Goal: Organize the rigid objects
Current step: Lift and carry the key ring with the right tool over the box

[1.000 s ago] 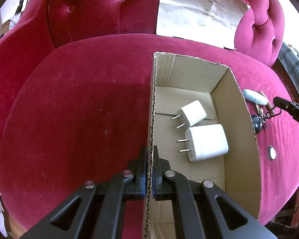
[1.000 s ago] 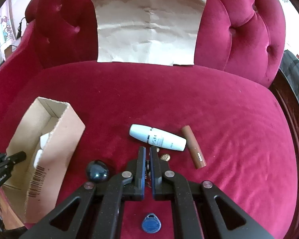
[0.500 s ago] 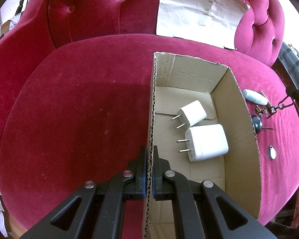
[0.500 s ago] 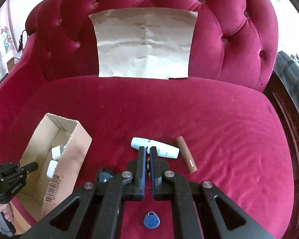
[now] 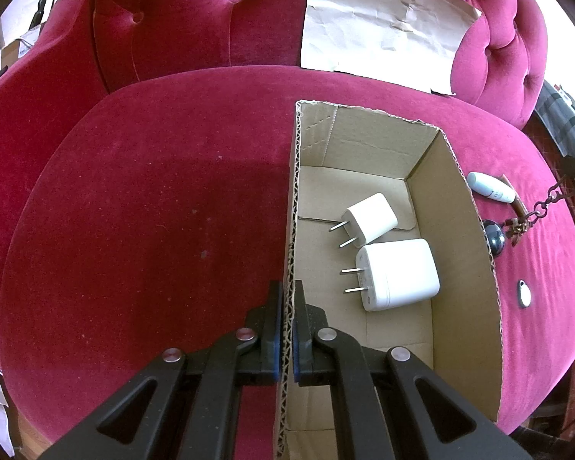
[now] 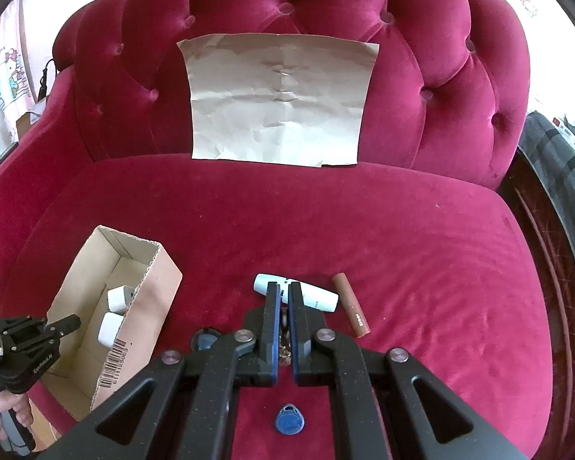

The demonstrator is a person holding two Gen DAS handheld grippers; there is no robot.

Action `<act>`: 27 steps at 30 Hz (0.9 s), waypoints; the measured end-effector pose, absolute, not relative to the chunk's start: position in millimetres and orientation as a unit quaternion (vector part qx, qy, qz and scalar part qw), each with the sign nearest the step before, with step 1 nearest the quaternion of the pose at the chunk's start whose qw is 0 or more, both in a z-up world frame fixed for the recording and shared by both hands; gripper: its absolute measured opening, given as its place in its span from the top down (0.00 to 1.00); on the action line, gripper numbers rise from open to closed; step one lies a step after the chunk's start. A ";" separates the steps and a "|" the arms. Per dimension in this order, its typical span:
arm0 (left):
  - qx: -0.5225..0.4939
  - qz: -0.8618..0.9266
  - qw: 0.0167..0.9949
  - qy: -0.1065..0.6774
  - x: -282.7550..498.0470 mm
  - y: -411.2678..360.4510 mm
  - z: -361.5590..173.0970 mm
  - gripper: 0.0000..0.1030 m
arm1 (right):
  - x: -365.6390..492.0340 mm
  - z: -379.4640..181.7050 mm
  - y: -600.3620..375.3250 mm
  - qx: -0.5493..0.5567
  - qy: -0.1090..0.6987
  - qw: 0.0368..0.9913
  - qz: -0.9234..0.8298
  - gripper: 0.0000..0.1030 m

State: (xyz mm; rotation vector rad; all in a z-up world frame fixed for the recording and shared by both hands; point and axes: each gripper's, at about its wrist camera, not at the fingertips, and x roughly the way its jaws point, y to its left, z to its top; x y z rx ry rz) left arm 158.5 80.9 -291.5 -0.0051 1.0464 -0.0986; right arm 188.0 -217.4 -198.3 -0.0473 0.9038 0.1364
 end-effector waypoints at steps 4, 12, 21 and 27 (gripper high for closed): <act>-0.002 -0.047 0.865 0.499 158.4 80.8 -291.6 0.97 | 188.0 -195.5 -217.4 -0.023 0.435 0.898 0.064 0.98; -0.003 -0.046 0.865 0.500 159.0 81.7 -291.8 0.97 | 187.7 -177.1 -209.7 -0.023 0.418 0.906 0.069 0.98; -0.003 -0.046 0.865 0.500 159.0 80.0 -292.2 0.97 | 184.4 -156.6 -189.3 -0.023 0.396 0.914 0.083 0.98; -0.002 -0.046 0.865 0.499 158.7 79.7 -291.7 0.97 | 183.0 -137.0 -171.5 -0.019 0.377 0.921 0.098 0.98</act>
